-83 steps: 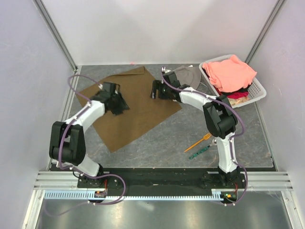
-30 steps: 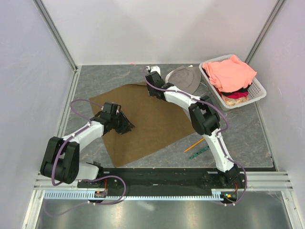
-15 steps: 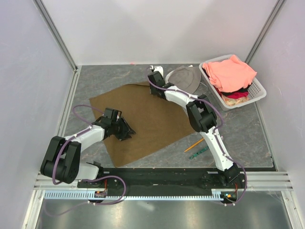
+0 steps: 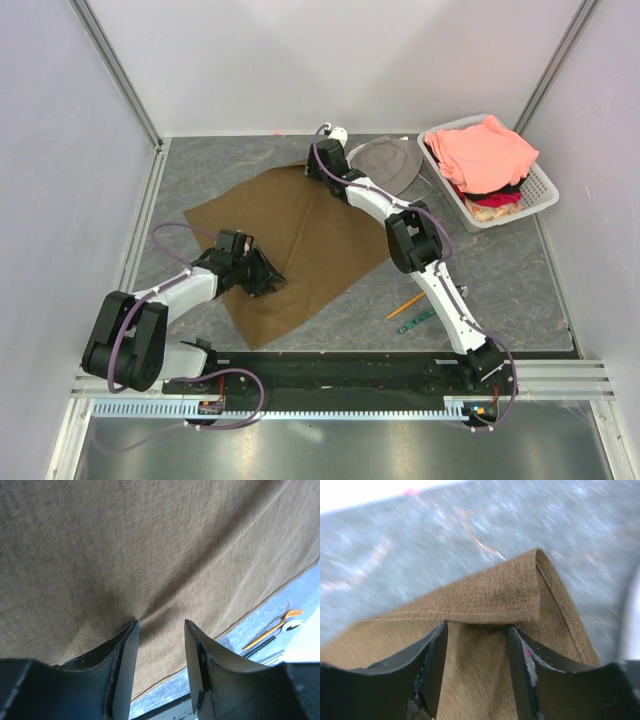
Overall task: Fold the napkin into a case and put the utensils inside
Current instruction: Smooth out the napkin at the center of the board, then rotate the flattened napkin at the center of the board.
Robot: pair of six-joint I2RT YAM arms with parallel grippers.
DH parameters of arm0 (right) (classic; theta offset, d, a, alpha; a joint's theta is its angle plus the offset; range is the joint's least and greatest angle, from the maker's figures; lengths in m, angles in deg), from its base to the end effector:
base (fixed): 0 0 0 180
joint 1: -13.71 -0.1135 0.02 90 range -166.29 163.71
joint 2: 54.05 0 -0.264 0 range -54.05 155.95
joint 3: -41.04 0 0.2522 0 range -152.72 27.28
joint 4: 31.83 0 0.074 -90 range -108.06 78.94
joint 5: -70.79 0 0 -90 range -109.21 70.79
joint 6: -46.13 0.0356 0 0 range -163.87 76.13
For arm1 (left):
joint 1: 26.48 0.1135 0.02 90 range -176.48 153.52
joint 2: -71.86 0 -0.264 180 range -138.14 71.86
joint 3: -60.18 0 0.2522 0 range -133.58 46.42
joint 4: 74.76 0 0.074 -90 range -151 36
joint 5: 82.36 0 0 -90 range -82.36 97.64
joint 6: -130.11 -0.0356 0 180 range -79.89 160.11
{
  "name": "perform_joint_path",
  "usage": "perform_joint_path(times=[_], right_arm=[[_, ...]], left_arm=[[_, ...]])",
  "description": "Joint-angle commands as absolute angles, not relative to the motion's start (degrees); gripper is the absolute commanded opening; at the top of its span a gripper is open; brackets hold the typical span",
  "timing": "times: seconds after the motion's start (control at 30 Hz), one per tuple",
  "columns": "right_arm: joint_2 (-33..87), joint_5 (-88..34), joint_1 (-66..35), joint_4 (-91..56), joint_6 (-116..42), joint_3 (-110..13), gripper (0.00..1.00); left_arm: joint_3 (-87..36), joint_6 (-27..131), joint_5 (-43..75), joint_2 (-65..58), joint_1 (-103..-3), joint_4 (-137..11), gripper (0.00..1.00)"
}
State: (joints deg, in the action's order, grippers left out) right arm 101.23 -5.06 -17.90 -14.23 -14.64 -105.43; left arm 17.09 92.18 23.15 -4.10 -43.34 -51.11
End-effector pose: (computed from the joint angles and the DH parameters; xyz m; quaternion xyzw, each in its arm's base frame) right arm 0.5208 0.3103 0.1370 0.0474 0.8446 0.1745 0.5039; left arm 0.2150 -0.0751 0.1424 -0.2499 0.9162 -0.2680 0.1622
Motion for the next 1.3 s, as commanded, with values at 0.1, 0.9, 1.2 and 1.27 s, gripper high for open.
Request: perform_joint_path(times=[0.1, 0.9, 1.2, 1.27], right_arm=[[103.91, -10.95, -16.52, -28.43, -9.24, -116.51, 0.64], [50.99, -13.06, -16.52, 1.09, -20.32, -53.24, 0.80], [48.25, -10.95, -16.87, -0.04, -22.78, -43.30, 0.80], [48.78, -10.95, -17.66, -0.83, -22.61, -41.55, 0.80]], left_arm=[[17.41, 90.38, 21.79, -1.27, -43.62, -46.15, 0.50], [-6.13, 88.97, 23.10, -10.66, -36.33, -41.85, 0.52], [-11.85, 87.74, 19.33, -24.89, -33.60, -40.08, 0.51], [-13.96, 87.22, 19.51, -28.92, -33.42, -39.56, 0.51]])
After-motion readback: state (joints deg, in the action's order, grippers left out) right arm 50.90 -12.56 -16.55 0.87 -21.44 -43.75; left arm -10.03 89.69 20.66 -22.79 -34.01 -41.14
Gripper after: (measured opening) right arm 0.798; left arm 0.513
